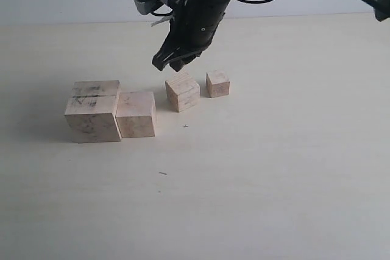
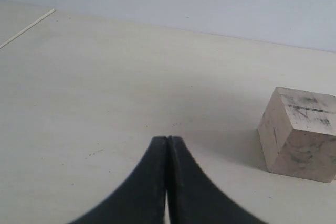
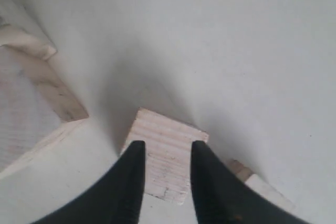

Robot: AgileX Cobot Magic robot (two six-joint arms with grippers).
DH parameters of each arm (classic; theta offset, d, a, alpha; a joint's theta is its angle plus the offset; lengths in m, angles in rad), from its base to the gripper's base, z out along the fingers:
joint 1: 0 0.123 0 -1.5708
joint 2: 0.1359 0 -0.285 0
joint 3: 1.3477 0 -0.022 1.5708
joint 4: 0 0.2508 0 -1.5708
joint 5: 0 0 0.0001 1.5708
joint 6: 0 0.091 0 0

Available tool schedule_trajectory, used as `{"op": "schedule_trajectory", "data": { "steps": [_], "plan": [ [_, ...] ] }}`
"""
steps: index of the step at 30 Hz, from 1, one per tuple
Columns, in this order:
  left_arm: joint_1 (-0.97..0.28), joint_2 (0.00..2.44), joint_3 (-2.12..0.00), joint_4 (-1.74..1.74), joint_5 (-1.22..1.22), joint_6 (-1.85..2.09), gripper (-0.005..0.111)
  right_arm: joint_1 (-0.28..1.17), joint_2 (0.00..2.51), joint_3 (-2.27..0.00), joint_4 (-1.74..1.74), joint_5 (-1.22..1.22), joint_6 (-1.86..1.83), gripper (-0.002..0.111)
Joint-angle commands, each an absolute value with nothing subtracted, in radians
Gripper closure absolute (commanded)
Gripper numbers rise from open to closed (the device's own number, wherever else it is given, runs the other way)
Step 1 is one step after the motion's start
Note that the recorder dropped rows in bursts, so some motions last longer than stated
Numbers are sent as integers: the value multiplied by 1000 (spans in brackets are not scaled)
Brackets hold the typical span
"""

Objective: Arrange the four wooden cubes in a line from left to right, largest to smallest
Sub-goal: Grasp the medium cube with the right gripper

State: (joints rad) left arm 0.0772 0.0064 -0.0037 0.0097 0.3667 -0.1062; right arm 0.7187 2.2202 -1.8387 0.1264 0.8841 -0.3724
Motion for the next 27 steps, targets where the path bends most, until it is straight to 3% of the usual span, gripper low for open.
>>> {"op": "schedule_trajectory", "data": {
  "steps": [1,4,22,24,27],
  "plan": [
    [79,0,0,12,353,-109,107,713,2212,-1841,97,861,-346,48],
    [79,0,0,12,353,-109,107,713,2216,-1841,97,861,-299,36],
    [79,0,0,12,353,-109,107,713,2337,-1841,104,862,-285,37],
    [79,0,0,12,353,-109,107,713,2343,-1841,106,864,-285,41],
    [79,0,0,12,353,-109,107,713,2345,-1841,103,886,-285,63]
  ]
}}
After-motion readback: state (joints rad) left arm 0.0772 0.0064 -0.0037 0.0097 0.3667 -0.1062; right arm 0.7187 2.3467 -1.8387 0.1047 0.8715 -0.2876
